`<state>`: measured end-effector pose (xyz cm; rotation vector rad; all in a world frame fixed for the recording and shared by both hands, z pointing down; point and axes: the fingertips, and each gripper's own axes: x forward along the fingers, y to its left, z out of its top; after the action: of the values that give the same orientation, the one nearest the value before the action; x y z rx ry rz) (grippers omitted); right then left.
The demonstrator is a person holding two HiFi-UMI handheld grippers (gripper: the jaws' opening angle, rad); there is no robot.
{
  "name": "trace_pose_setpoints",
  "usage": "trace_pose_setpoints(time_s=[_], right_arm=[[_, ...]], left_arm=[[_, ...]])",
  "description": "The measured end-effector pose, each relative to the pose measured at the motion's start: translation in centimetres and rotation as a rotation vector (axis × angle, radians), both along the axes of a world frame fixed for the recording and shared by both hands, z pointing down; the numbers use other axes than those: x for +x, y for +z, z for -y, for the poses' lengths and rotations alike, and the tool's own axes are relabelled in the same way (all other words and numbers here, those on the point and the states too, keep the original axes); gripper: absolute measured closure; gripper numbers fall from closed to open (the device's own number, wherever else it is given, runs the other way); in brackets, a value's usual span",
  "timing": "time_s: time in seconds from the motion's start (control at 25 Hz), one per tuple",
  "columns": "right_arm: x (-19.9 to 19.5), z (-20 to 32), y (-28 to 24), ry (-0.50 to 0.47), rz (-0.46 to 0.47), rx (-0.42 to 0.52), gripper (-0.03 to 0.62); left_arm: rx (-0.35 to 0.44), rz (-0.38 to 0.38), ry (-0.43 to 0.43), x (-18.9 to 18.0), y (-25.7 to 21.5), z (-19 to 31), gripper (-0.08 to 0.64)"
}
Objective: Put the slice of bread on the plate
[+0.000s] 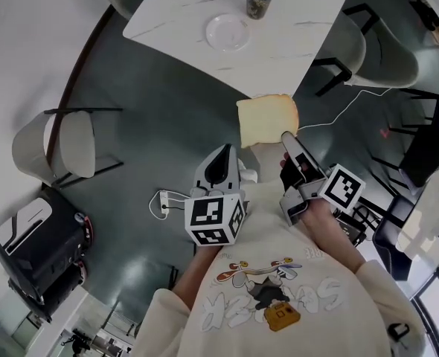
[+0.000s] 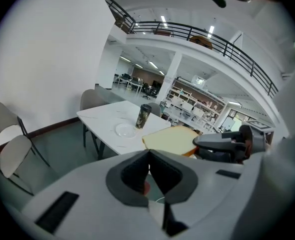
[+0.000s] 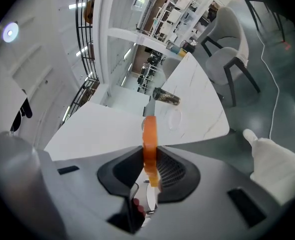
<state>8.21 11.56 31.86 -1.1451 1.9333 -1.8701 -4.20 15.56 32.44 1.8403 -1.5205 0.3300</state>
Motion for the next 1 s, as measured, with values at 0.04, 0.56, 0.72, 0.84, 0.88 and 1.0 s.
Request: trace_pose_setpoints(time_s=[0.04,0.56,0.72,0.84,0.88,1.0], right_arm=[[0.0,0.9,-0.2,-0.004,0.002,-0.001,0.511],[3.0,14.1,-0.3,-0.081,0.045,-0.023,0.511],[3.8,17.0,0.5,-0.113,0.051,-0.044,0.511],[4.1,18.8,1.0,-0.132,0.053,-0.049,0.511],[4.0,19.3,1.1,-0.139,0.055,-0.048,0.511],[3.6,20.5,1.6,-0.168,0.055,-0.047,0.511]], left_arm=[[0.002,0.006,-0.002,0.0,-0.3,0.9,0.551],[-0.033,0.050,-0.064,3.0,-1.0,13.6,0.551],[-0.053,0.059,-0.076,4.3,-0.6,16.4,0.551],[-0.068,0.061,-0.086,4.8,-0.2,17.7,0.551],[-0.073,0.063,-0.088,4.9,0.0,18.1,0.551],[-0.085,0.070,-0.094,4.8,0.4,18.9,0.551]])
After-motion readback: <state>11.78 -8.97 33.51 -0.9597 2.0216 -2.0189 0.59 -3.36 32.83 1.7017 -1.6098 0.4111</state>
